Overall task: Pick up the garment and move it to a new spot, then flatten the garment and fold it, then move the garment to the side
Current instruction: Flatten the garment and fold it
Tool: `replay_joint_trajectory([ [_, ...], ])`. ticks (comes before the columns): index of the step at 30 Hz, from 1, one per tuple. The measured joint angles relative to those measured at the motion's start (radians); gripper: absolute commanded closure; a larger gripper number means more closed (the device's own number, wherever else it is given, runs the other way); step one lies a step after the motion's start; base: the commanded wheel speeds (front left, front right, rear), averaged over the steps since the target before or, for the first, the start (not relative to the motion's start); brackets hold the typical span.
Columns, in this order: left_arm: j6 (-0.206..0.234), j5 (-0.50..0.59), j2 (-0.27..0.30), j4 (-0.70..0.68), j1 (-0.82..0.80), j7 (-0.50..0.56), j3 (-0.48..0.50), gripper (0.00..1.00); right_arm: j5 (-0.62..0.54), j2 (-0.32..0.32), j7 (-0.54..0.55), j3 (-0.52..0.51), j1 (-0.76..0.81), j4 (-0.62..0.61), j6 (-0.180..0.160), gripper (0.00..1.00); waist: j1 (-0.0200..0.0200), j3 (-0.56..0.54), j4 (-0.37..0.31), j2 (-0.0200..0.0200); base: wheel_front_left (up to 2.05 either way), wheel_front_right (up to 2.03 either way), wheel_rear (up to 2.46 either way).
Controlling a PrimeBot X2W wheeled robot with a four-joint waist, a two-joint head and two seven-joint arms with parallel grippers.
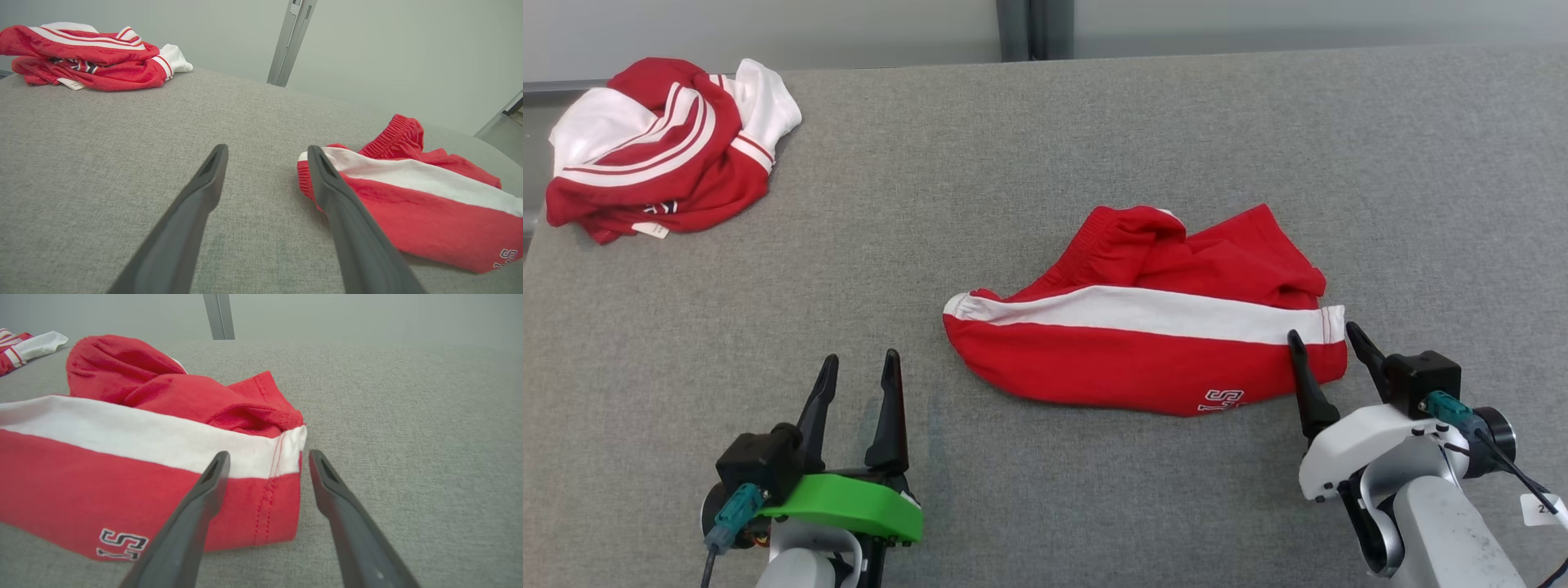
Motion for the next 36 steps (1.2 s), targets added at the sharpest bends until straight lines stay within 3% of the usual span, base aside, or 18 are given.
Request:
replay_joint_trajectory([
  [6,0.000,0.000,0.000,0.000,0.000,0.000,0.001,0.00,0.001,-0.002,0.015,0.026,-0.013,0.006,0.000,0.00,0.0000,0.002,-0.001,0.0000,0.00,0.00,0.00],
  [9,0.000,0.000,0.000,0.000,0.000,0.000,0.001,0.00,0.003,-0.001,0.016,0.042,-0.018,0.004,0.000,0.16,0.0000,0.001,0.002,0.0000,0.00,0.00,0.00],
  [16,0.000,0.000,0.000,-0.002,0.000,0.000,0.004,0.00,0.002,0.003,0.035,0.043,-0.007,-0.035,0.000,0.18,0.0000,-0.002,0.009,0.0000,0.00,0.00,0.00],
  [24,0.001,-0.001,0.000,-0.008,0.001,0.000,0.007,0.00,0.008,0.015,0.108,0.038,0.037,-0.089,0.000,0.26,0.0000,-0.003,0.007,0.0000,0.00,0.00,0.00],
  [27,0.002,-0.001,0.000,-0.008,0.001,0.000,0.005,0.00,0.001,0.016,0.115,0.023,0.035,-0.101,0.000,0.35,0.0000,-0.001,0.007,0.0000,0.00,0.00,0.00],
  [28,0.002,-0.001,0.000,-0.008,0.001,0.000,0.004,0.00,-0.001,0.017,0.124,0.017,0.025,-0.104,0.000,0.46,0.0000,0.000,0.008,0.0000,0.00,0.00,0.00],
  [29,0.002,-0.001,0.000,-0.008,0.001,0.000,0.003,0.00,-0.001,0.018,0.130,0.016,0.020,-0.104,0.000,0.50,0.0000,0.000,0.009,0.0000,0.00,0.00,0.00],
  [36,0.002,-0.011,0.000,-0.006,-0.001,0.000,0.002,0.00,-0.002,0.008,0.164,0.001,-0.025,-0.072,0.000,0.60,0.0000,0.005,0.020,0.0000,0.00,0.00,0.00],
])
